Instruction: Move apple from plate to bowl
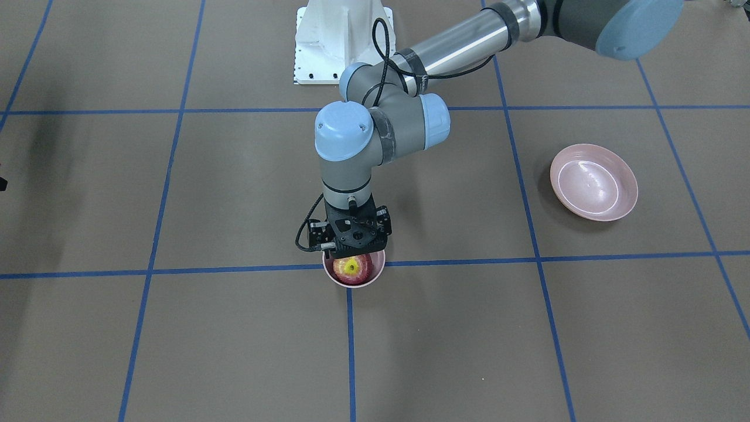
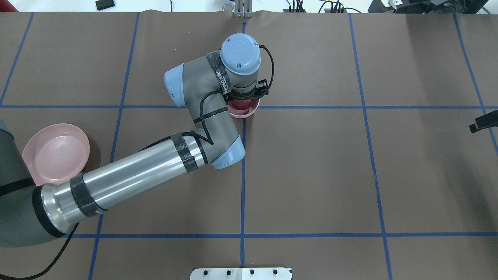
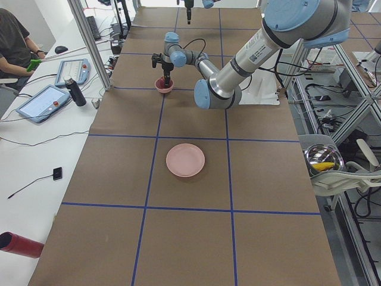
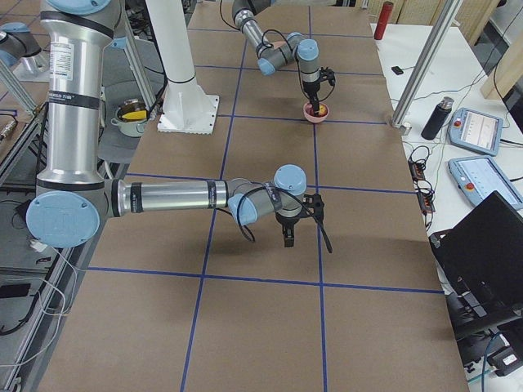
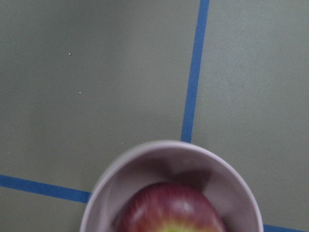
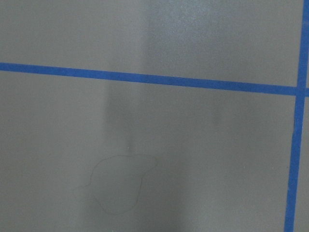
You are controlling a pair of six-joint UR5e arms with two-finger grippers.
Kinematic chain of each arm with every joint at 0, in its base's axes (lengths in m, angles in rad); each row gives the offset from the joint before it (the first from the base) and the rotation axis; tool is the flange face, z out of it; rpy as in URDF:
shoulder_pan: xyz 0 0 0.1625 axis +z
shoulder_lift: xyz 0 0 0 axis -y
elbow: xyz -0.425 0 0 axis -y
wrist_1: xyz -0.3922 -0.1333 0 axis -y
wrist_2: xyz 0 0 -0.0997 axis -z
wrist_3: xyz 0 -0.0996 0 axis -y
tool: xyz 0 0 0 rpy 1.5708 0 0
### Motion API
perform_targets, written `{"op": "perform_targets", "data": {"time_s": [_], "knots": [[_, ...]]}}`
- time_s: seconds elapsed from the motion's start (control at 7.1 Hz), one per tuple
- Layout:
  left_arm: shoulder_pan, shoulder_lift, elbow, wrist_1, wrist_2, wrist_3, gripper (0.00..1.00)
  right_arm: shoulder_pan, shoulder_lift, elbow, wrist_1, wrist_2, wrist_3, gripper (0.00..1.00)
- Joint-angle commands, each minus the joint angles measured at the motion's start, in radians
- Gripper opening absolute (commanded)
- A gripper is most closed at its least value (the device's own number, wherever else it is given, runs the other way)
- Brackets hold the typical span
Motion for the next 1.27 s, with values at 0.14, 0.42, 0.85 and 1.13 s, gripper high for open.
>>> {"op": "perform_targets", "data": {"time_s": [0.14,0.42,0.85,1.13], "knots": [[-0.003,0.152,-0.272,0.035,-0.008,-0.002,0.98,0.0,0.0,0.002,0.0,0.0,-0.001,1.0],[0.005,0.619,-0.842,0.124,-0.014,0.098,0.98,0.002,0.0,-0.006,0.0,-0.001,-0.003,1.0],[-0.199,1.05,-1.024,0.09,-0.096,0.627,0.98,0.047,-0.017,0.001,0.0,0.0,-0.03,1.0],[-0.52,1.148,-0.809,-0.059,-0.399,1.048,0.98,0.069,-0.031,0.008,0.0,0.002,-0.036,1.0]]}}
